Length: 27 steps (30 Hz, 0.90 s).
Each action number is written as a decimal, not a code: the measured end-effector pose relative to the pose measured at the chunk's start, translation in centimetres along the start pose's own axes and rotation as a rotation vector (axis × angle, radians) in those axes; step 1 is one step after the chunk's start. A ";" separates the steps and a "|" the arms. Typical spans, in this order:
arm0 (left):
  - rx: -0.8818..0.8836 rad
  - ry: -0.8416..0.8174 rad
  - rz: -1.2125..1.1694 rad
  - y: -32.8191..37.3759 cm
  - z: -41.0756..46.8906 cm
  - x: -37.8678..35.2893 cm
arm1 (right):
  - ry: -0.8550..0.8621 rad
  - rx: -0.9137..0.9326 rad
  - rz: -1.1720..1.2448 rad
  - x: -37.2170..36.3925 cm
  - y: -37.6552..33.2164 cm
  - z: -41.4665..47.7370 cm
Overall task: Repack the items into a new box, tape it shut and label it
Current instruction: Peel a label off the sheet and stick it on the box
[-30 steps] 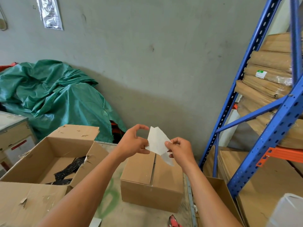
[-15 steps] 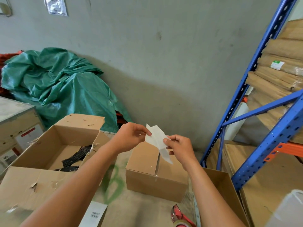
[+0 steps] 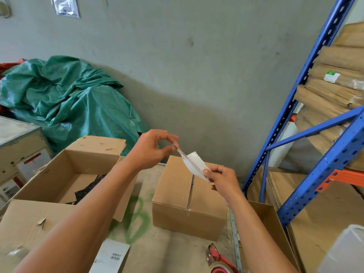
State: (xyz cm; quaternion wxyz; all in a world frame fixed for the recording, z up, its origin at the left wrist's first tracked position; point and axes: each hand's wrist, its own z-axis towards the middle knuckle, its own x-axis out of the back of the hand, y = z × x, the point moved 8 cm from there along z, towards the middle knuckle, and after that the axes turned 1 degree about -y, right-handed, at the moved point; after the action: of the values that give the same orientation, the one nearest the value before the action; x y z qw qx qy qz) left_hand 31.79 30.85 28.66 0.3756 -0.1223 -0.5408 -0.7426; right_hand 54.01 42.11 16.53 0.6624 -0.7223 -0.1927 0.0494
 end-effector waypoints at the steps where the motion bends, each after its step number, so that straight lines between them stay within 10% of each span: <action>1: 0.005 0.007 0.008 -0.2 0.0 0.5 | 0.005 -0.031 0.002 0.1 1.1 -0.2; 10: 0.056 0.151 -0.092 -2.8 1.0 4.4 | -0.076 -0.319 -0.074 -3.2 13.0 -4.9; 27: 0.236 -0.317 0.127 -9.7 -0.7 -7.9 | -0.329 -0.168 -0.886 -7.6 27.1 -9.4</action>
State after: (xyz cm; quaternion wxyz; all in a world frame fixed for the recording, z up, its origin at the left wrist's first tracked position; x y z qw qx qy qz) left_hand 30.68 34.85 16.85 0.3436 -0.2264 -0.6677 -0.6204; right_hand 55.86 29.35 -10.17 0.5198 -0.6043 -0.5875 -0.1394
